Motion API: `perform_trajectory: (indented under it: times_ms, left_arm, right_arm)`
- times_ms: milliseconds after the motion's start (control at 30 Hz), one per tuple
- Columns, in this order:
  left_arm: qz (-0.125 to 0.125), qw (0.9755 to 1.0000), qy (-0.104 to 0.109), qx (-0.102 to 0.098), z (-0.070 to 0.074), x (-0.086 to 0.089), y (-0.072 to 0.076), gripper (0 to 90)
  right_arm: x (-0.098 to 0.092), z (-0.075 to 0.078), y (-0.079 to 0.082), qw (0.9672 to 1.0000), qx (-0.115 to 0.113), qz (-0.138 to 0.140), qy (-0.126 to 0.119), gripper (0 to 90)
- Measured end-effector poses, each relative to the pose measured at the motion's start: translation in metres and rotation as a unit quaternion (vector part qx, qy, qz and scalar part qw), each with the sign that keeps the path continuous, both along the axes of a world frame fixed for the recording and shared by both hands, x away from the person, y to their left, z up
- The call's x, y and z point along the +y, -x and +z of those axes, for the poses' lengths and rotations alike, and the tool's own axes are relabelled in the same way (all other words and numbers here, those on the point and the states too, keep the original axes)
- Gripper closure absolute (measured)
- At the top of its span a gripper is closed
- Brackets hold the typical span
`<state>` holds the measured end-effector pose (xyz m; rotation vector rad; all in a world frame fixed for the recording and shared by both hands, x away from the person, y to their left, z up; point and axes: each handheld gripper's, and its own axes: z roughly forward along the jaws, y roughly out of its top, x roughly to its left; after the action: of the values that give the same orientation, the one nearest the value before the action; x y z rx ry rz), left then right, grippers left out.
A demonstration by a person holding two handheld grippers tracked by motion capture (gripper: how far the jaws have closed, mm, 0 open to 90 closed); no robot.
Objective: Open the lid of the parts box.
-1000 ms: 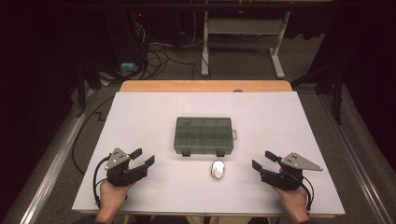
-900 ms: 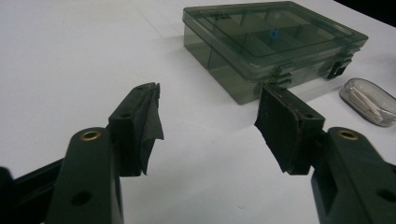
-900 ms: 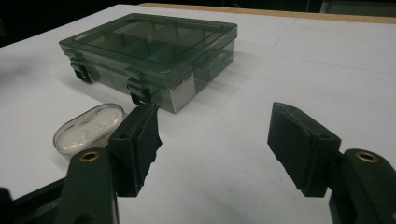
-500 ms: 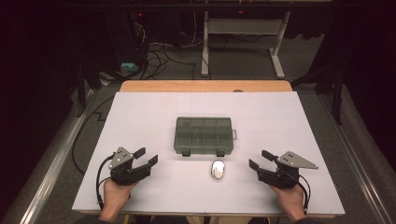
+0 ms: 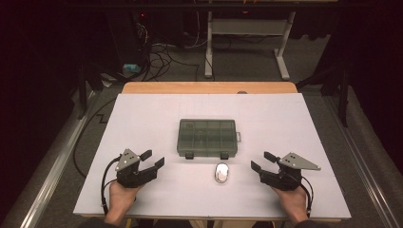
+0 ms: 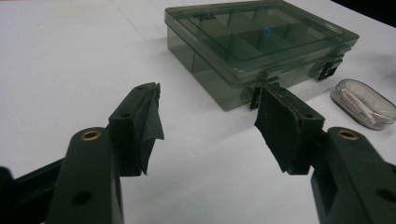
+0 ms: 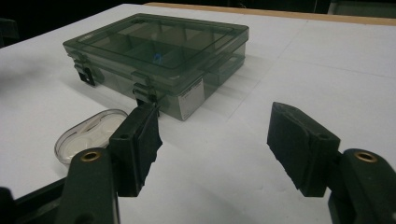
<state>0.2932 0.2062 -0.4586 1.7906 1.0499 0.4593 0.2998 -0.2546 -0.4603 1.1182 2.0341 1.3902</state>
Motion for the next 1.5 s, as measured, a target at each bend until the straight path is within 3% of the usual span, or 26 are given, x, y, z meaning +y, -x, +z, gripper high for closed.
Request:
perform_trajectory:
  times_ms: [867, 1333, 1500]
  left_arm:
    - [-0.026, 0.9996, -0.007, 0.004, -0.004, -0.024, -0.012, 39.9]
    - [-0.034, 0.9993, 0.0, 0.013, -0.004, -0.034, -0.02, 41.1]
    - [-0.037, 0.9991, -0.007, 0.02, -0.001, -0.038, -0.023, 42.3]
  right_arm:
    - [0.017, -0.005, -0.016, 0.9999, 0.004, 0.013, -0.001, 35.8]
    - [0.024, -0.005, -0.024, 0.9997, 0.016, 0.018, -0.01, 37.3]
    - [0.027, -0.003, -0.026, 0.9994, 0.025, 0.021, -0.011, 40.0]
